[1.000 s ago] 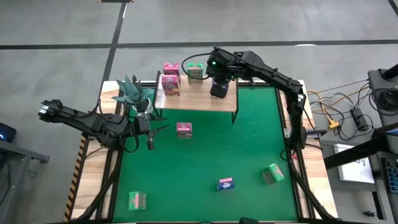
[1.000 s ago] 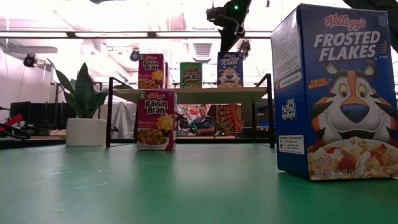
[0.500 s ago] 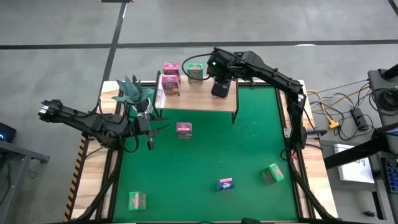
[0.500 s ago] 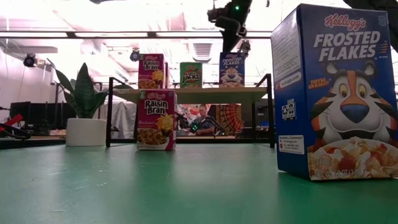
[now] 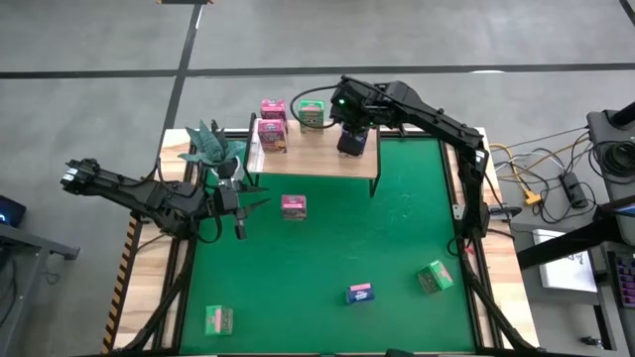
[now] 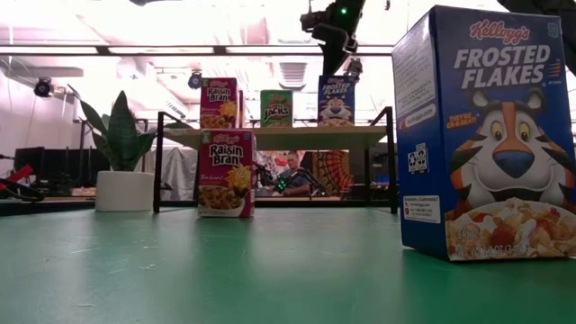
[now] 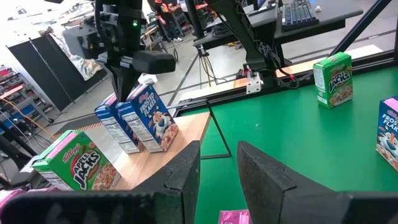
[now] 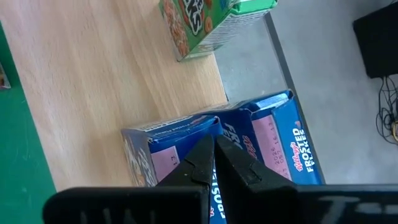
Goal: Stack cereal on shelf
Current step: Put the right blue cereal box on the shelf aligned with the other blue cereal box, then put the blue cereal box on the shelf aligned with the other blue cereal boxes
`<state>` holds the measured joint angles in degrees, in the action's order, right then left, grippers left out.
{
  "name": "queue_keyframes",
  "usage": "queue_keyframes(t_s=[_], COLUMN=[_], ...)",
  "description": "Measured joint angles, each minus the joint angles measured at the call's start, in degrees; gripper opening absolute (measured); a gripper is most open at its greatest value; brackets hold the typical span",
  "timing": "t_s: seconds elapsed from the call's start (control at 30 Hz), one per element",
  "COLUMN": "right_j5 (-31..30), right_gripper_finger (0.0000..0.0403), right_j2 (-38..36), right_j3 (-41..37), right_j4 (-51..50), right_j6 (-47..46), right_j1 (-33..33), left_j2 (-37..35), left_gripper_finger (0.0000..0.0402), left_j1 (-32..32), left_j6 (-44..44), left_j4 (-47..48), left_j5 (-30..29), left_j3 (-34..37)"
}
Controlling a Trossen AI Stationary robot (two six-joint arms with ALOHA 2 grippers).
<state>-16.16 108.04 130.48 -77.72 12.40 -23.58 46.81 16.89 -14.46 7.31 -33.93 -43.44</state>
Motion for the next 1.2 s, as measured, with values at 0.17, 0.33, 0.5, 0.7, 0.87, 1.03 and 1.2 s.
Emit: queue_keyframes(t_s=[0.17, 0.33, 0.5, 0.7, 0.87, 1.03, 1.2], right_j5=[0.0, -0.32, -0.41, -0.42, -0.42, -0.43, 0.1], right_gripper_finger=[0.0009, 0.0009, 0.0009, 0.0009, 0.0009, 0.0009, 0.0009], right_j2=[-0.3, -0.66, -1.11, -2.14, -3.38, -5.16, -6.81], right_j3=[-0.03, -0.04, -0.04, -0.04, -0.04, -0.04, -0.04], right_j4=[0.12, 0.21, 0.43, 0.53, 0.64, 0.59, -0.07], right_j6=[0.0, -0.02, -0.24, -1.22, -2.6, -5.08, -8.49], right_j1=[0.8, 1.21, 1.61, 2.68, 4.13, 6.97, 12.04], left_j2=[0.0, 0.0, 0.0, 0.0, -0.01, -0.02, -0.01], left_gripper_finger=[0.0088, 0.0088, 0.0088, 0.0088, 0.0088, 0.0088, 0.0088], left_j1=[-0.01, 0.0, -0.01, 0.0, 0.0, 0.01, 0.0], left_j6=[-0.02, 0.0, 0.0, 0.15, 0.53, 1.52, 3.04], left_j4=[0.0, 0.0, -0.02, -0.04, -0.04, -0.02, 0.32], left_j5=[0.0, 0.0, 0.02, 0.0, 0.01, 0.02, 0.04], left_j3=[0.0, -0.01, 0.0, 0.0, 0.0, 0.0, 0.0])
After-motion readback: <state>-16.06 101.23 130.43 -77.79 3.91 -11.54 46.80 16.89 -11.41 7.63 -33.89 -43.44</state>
